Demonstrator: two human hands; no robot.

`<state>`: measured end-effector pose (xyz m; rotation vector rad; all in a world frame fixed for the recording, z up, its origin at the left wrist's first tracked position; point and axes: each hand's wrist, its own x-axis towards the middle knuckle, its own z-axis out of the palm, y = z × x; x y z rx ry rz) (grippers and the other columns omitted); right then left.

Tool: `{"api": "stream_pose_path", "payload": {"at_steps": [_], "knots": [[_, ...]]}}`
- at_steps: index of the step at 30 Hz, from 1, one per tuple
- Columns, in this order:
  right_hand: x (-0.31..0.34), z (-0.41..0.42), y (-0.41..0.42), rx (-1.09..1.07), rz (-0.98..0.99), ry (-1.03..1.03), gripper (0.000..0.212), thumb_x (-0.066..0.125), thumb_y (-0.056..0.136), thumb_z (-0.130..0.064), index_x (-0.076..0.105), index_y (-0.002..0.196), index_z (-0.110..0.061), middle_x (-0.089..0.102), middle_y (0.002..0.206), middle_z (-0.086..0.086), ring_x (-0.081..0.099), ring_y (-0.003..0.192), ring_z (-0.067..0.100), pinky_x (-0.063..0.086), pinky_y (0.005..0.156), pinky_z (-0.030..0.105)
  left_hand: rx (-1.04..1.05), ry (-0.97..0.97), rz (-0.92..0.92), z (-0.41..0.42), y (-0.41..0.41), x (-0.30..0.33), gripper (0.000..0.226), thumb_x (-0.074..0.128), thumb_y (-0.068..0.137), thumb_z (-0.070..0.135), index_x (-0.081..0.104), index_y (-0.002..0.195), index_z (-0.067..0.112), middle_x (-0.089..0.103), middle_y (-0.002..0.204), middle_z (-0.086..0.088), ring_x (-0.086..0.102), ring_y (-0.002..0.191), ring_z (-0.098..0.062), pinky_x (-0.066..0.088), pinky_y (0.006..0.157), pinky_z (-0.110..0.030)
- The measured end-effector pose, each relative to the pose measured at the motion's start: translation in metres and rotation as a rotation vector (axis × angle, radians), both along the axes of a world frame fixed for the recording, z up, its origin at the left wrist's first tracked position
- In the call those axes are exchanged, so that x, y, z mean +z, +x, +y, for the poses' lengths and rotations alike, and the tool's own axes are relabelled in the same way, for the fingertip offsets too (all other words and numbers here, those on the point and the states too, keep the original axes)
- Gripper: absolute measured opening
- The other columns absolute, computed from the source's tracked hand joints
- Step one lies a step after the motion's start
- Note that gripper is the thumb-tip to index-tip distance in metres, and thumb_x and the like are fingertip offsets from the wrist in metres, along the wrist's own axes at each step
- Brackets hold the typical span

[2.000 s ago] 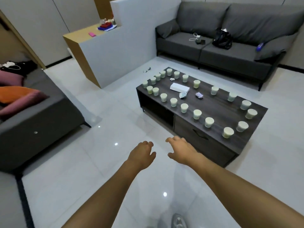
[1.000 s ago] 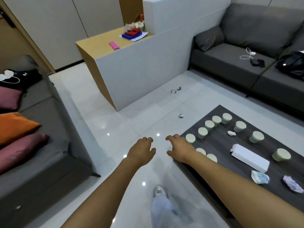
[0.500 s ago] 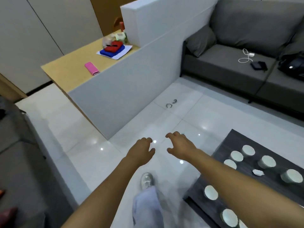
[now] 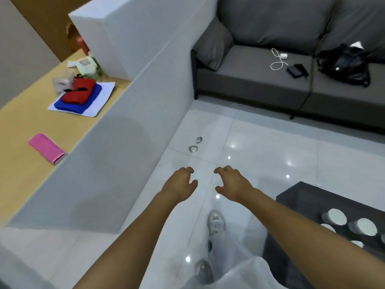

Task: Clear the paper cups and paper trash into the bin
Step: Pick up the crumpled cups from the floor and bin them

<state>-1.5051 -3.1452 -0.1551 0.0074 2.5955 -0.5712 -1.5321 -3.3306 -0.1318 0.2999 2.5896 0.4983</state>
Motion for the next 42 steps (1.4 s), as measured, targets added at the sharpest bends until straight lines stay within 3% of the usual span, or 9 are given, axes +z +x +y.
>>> {"api": "stream_pose_path", "payload": {"at_steps": [12, 21, 28, 35, 42], "knots": [[-0.039, 0.041, -0.293, -0.11, -0.055, -0.006, 0.056, 0.057, 0.091, -0.026, 0.035, 0.142, -0.021, 0.041, 0.134, 0.008, 0.042, 0.12, 0.029, 0.046, 0.093, 0.039, -0.035, -0.026, -0.056, 0.034, -0.298, -0.039, 0.044, 0.046, 0.097, 0.031, 0.042, 0.137, 0.012, 0.051, 0.13, -0.009, 0.049, 0.119, -0.023, 0.039, 0.093, -0.027], [-0.066, 0.058, -0.444, -0.243, -0.145, -0.008, 0.056, 0.057, 0.091, -0.026, 0.035, 0.142, -0.019, 0.04, 0.136, 0.011, 0.042, 0.121, 0.031, 0.046, 0.095, 0.04, -0.103, -0.045, -0.186, 0.044, -0.464, -0.071, 0.039, 0.049, 0.096, 0.028, 0.048, 0.13, 0.009, 0.053, 0.126, -0.014, 0.05, 0.117, -0.026, 0.04, 0.092, -0.029], [-0.106, 0.058, -0.519, -0.41, -0.203, -0.047, 0.056, 0.057, 0.091, -0.026, 0.035, 0.142, -0.019, 0.039, 0.138, 0.01, 0.042, 0.122, 0.03, 0.047, 0.093, 0.039, -0.205, -0.137, -0.258, 0.044, -0.566, -0.116, 0.042, 0.048, 0.096, 0.029, 0.046, 0.133, 0.009, 0.052, 0.128, -0.014, 0.05, 0.118, -0.025, 0.038, 0.093, -0.029], [-0.156, 0.07, -0.575, -0.463, -0.274, -0.098, 0.057, 0.059, 0.089, -0.025, 0.036, 0.141, -0.019, 0.04, 0.137, 0.011, 0.042, 0.122, 0.032, 0.046, 0.096, 0.043, -0.189, -0.179, -0.395, 0.047, -0.611, -0.177, 0.04, 0.054, 0.094, 0.028, 0.049, 0.129, 0.009, 0.055, 0.123, -0.013, 0.052, 0.115, -0.023, 0.037, 0.091, -0.025], [-0.269, 0.086, -0.628, -0.445, -0.286, -0.136, 0.056, 0.06, 0.09, -0.028, 0.038, 0.141, -0.021, 0.041, 0.137, 0.011, 0.046, 0.12, 0.03, 0.047, 0.089, 0.038, -0.101, -0.18, -0.444, 0.058, -0.641, -0.294, 0.036, 0.053, 0.093, 0.028, 0.05, 0.125, 0.012, 0.053, 0.128, -0.008, 0.051, 0.117, -0.023, 0.037, 0.097, -0.028]]}}
